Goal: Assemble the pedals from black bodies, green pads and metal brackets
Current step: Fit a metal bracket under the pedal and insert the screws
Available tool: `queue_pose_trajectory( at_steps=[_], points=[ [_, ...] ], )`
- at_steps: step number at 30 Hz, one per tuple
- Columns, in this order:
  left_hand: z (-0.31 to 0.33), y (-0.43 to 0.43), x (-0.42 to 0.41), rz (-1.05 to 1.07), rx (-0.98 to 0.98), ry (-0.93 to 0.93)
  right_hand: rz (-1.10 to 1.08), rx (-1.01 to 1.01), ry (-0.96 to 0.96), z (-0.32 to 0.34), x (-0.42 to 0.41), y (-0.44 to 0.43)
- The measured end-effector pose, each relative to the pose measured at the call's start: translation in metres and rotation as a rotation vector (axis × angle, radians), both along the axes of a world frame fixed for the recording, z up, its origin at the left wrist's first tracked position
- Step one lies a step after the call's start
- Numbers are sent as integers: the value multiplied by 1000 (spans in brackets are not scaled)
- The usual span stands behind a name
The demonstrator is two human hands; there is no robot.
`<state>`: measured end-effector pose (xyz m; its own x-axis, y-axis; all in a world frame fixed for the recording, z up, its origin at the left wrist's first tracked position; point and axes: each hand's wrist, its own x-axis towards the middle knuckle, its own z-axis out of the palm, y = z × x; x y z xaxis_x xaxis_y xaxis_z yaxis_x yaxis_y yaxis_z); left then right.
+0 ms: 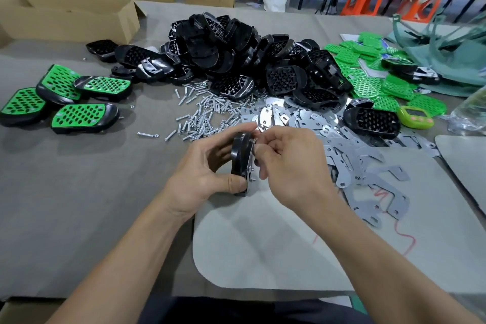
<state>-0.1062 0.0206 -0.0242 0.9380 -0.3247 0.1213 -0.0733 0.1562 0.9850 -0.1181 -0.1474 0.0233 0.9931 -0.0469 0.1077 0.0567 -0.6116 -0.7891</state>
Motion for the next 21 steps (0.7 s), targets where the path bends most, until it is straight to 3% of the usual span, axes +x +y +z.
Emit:
queue_pose_trajectory(
  at_steps=[5,10,13,21],
  points=[
    [0,-2,-1,23,-15,0,42,168,129,9,2,-6],
    [0,-2,1,54,-25,17,-34,-61,-108,0,-10,-8],
    [-1,-1,2,76,-53,22,108,-55,-93,1,-15,-8],
    [-2,0,2,51,-49,26,254,-293,-164,7,-16,-8]
  ],
)
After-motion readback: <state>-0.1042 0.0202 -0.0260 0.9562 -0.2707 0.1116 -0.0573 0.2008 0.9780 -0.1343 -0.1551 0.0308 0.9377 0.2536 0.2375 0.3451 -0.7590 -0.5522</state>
